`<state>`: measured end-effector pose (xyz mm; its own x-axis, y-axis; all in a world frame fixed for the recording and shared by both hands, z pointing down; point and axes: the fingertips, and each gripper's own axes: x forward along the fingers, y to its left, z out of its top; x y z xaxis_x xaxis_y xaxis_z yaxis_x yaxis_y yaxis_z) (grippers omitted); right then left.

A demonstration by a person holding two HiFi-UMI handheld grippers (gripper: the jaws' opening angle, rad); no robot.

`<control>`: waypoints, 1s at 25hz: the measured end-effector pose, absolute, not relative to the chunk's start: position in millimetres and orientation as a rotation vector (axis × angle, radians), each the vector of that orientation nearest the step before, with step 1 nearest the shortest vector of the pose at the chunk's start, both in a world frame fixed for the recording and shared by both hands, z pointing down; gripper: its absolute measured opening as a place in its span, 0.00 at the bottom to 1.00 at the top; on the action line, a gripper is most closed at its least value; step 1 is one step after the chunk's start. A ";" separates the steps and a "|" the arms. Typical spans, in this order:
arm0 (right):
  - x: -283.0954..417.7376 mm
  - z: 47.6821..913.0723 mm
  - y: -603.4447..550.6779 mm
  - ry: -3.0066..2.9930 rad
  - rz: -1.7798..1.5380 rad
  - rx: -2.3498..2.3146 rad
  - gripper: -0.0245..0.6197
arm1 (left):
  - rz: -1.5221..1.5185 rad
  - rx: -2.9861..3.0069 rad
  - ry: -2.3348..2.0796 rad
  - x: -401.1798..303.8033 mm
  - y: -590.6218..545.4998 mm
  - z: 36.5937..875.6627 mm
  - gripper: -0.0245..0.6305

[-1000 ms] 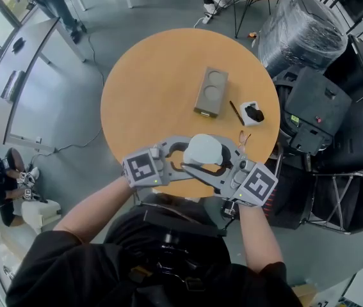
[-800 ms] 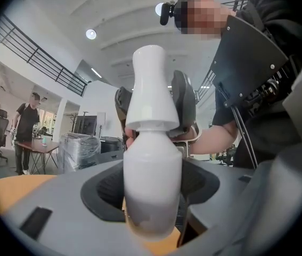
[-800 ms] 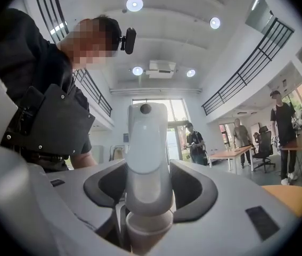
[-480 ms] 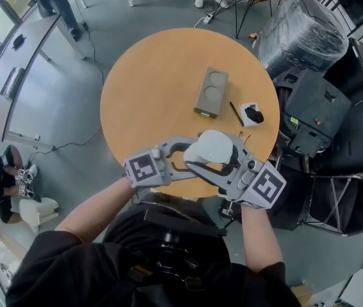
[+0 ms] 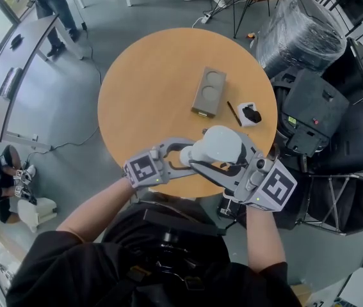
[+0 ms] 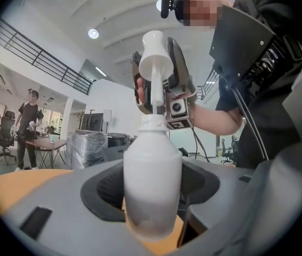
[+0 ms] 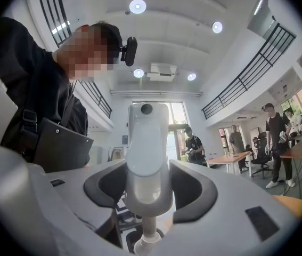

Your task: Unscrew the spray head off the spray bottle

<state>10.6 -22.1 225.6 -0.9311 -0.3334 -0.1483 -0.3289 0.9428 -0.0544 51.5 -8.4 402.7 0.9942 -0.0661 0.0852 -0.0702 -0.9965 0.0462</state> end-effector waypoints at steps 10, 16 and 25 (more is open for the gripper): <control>42.4 192.0 -27.8 2.896 0.030 -0.544 0.44 | 0.192 3.080 -0.169 56.0 -14.4 425.7 0.50; 56.4 215.5 -43.2 2.954 -0.038 -0.644 0.44 | 0.175 3.063 -0.218 51.3 -23.5 431.8 0.50; 77.9 282.4 -75.7 3.026 -0.215 -0.831 0.44 | 0.148 3.101 -0.404 42.8 -53.3 429.4 0.51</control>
